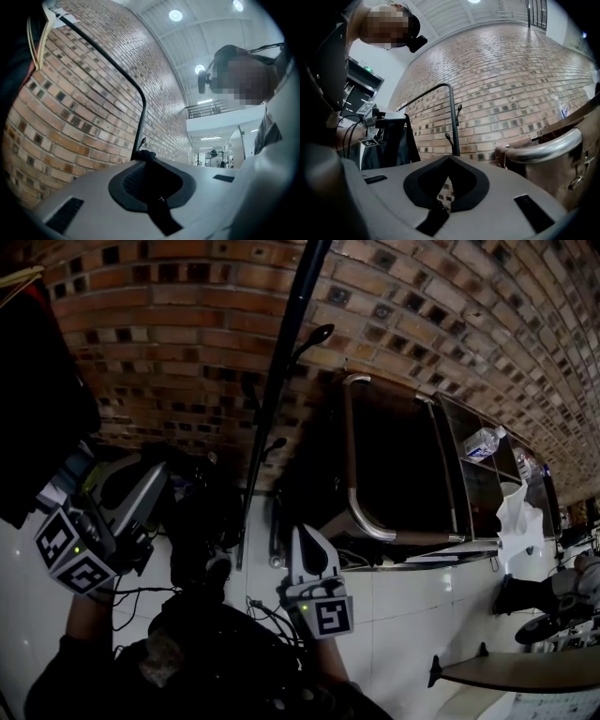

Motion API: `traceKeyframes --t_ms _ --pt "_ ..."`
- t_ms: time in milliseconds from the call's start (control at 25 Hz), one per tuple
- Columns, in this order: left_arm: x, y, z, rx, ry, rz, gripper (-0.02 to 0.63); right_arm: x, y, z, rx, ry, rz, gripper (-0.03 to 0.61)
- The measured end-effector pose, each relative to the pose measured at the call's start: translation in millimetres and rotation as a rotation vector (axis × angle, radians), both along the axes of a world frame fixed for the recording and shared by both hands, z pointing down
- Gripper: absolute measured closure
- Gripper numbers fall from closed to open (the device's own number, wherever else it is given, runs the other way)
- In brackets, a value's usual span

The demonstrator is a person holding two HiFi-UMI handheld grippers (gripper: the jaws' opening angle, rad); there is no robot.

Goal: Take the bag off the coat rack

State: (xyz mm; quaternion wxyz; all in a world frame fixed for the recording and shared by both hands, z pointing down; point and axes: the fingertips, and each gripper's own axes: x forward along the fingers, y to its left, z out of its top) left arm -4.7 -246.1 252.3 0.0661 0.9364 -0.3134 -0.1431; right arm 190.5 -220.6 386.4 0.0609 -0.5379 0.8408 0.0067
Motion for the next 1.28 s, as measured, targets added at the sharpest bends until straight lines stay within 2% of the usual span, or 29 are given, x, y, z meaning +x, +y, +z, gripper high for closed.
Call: traceKeyframes --t_ms 360,680,840,1000,1200,1280 --pt "-32.8 99.2 4.9 0.021 0.012 -0.091 0.581 -14.4 82.7 6.5 0.009 -0.002 -0.025 0.569" --pt "-71.0 146.2 -10.2 0.067 0.02 -0.117 0.581 -30.5 115.2 0.5 0.024 -0.004 -0.002 0.569" --pt "-101.5 160.2 0.9 0.043 0.002 -0.127 0.581 -44.9 128.1 -5.5 0.043 -0.022 0.043 0.569" --pt "-128.8 183.0 14.4 0.024 -0.01 -0.096 0.581 -67.7 148.1 -15.5 0.063 -0.045 0.097 0.569" --pt "-156.8 214.5 37.5 -0.054 -0.012 -0.076 0.581 -104.7 177.5 -17.2 0.096 0.018 0.114 0.571" --pt "-166.8 227.2 46.8 -0.08 -0.008 -0.074 0.581 -117.3 189.8 -18.2 0.102 0.015 0.126 0.571"
